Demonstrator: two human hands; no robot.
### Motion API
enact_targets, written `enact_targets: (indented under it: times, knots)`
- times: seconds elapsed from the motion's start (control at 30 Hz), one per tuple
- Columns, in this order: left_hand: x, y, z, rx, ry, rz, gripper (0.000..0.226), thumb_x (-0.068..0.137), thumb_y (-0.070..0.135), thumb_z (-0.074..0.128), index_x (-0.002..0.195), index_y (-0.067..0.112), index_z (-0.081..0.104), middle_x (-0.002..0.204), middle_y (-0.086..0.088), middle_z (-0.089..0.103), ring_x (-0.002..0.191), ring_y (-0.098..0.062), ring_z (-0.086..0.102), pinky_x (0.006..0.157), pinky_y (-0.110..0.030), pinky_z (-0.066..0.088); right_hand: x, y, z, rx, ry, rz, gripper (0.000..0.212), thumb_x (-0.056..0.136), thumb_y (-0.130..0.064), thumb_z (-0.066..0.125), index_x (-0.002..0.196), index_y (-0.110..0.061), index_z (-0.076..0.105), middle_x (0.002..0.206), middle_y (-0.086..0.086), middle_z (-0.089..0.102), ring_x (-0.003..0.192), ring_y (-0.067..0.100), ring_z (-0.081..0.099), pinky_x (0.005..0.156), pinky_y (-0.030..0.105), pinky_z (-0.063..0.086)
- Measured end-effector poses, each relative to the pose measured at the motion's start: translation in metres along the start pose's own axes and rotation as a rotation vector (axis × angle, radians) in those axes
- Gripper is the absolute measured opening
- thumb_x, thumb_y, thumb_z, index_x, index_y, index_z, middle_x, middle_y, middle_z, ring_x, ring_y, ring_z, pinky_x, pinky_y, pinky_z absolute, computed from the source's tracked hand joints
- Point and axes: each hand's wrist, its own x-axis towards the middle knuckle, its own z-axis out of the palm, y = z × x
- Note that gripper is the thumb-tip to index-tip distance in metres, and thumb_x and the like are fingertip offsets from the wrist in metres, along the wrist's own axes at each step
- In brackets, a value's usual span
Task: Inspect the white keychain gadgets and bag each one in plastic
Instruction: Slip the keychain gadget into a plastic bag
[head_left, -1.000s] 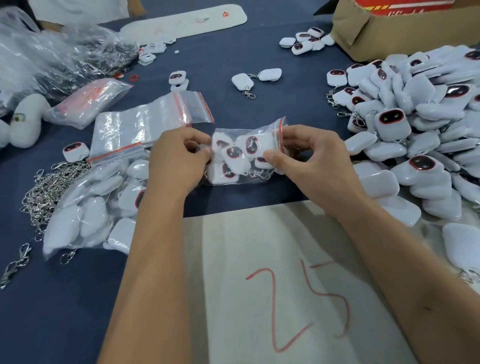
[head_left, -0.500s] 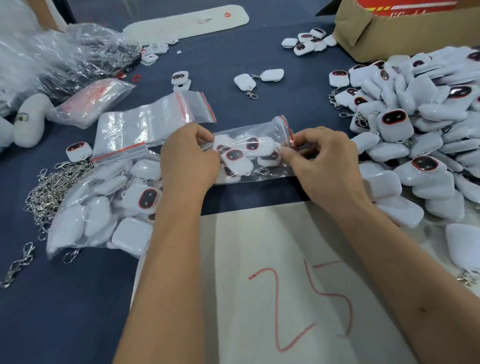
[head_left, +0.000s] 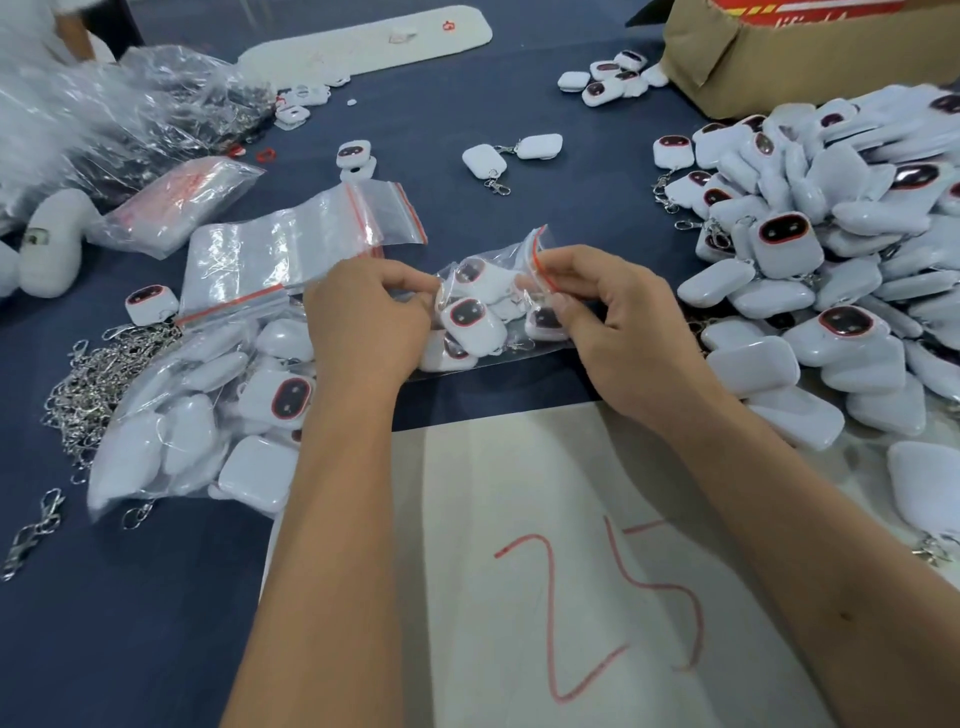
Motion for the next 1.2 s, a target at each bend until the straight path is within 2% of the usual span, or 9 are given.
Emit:
enact_targets:
  times: [0.23,0.3,0.43,0.57,0.67,0.73,0.97,1.07,1.2]
  knots:
    - [0.001,0.016,-0.006,-0.242,0.415,-0.062,0.020,0.086,0.013,0.058,0.084,0.024,0.075,0.080,0.016,0.070,0.074,-0.001,0.063,0.084,-0.031,0.055,0.000,0.000,-0.003,-0.121,0.332,0.094,0.016,0.101,-0.015,0.059,0.107,-0.017,0.075,0.098,-0.006,0.076,0.096,0.020,0.069,0.092,0.040,0.054]
    - [-0.007,0.031,0.002,-0.251,0.439,0.060,0.014,0.087,0.015,0.060,0.081,0.021,0.072,0.080,0.011,0.070,0.073,-0.007,0.063,0.081,-0.029,0.053,-0.001,0.001,-0.003,-0.232,0.391,0.111,0.019,0.100,-0.011,0.056,0.106,-0.018,0.073,0.101,-0.003,0.074,0.104,0.028,0.062,0.094,0.033,0.046]
    - [-0.036,0.060,0.042,-0.089,0.107,0.436,0.017,0.087,0.006,0.059,0.088,0.014,0.074,0.094,-0.001,0.071,0.094,-0.023,0.062,0.088,-0.031,0.046,-0.003,-0.002,-0.010,-0.526,0.503,0.064,0.032,0.094,-0.003,0.053,0.116,-0.017,0.072,0.118,0.006,0.068,0.122,0.034,0.048,0.100,0.034,0.034]
    - [-0.065,0.070,0.076,0.149,-0.127,0.643,0.033,0.091,0.005,0.046,0.111,0.009,0.072,0.120,-0.010,0.062,0.115,-0.029,0.050,0.101,-0.034,0.042,0.001,0.004,-0.029,-0.824,0.345,0.183,0.035,0.099,-0.016,0.054,0.132,-0.020,0.065,0.143,0.014,0.054,0.148,0.036,0.030,0.117,0.047,0.022]
    - [-0.064,0.060,0.083,0.308,-0.259,0.649,0.040,0.093,0.006,0.052,0.131,0.011,0.063,0.136,-0.012,0.052,0.127,-0.030,0.043,0.109,-0.035,0.036,0.001,0.008,-0.028,-0.927,0.219,0.215,0.031,0.104,-0.020,0.048,0.128,-0.021,0.068,0.139,0.015,0.061,0.151,0.035,0.027,0.125,0.048,0.013]
    - [-0.062,0.055,0.083,0.322,-0.297,0.650,0.045,0.092,0.006,0.051,0.137,0.011,0.059,0.139,-0.013,0.050,0.129,-0.031,0.041,0.110,-0.035,0.034,0.000,0.008,-0.025,-0.913,0.195,0.178,0.030,0.104,-0.018,0.046,0.122,-0.020,0.070,0.128,0.011,0.067,0.142,0.035,0.039,0.119,0.046,0.024]
    - [-0.056,0.056,0.087,0.281,-0.296,0.677,0.039,0.092,0.004,0.051,0.130,0.007,0.057,0.127,-0.010,0.056,0.121,-0.029,0.047,0.106,-0.033,0.034,0.003,0.003,-0.022,-0.725,0.283,0.148,0.028,0.099,-0.011,0.054,0.119,-0.023,0.071,0.115,0.010,0.067,0.115,0.037,0.053,0.097,0.046,0.037]
    - [-0.055,0.056,0.086,0.172,-0.304,0.668,0.035,0.086,-0.006,0.054,0.120,0.001,0.059,0.117,-0.014,0.061,0.112,-0.033,0.052,0.100,-0.038,0.038,0.003,0.000,-0.021,-0.649,0.325,0.105,0.030,0.099,-0.010,0.052,0.123,-0.020,0.067,0.112,0.010,0.071,0.110,0.037,0.059,0.094,0.048,0.043]
    - [-0.062,0.063,0.086,0.002,-0.337,0.626,0.050,0.087,-0.010,0.054,0.135,0.005,0.059,0.124,-0.012,0.061,0.115,-0.030,0.057,0.100,-0.039,0.044,0.002,0.002,-0.024,-0.609,0.336,0.132,0.038,0.097,-0.003,0.049,0.132,-0.015,0.059,0.118,0.015,0.068,0.112,0.038,0.058,0.098,0.049,0.042]
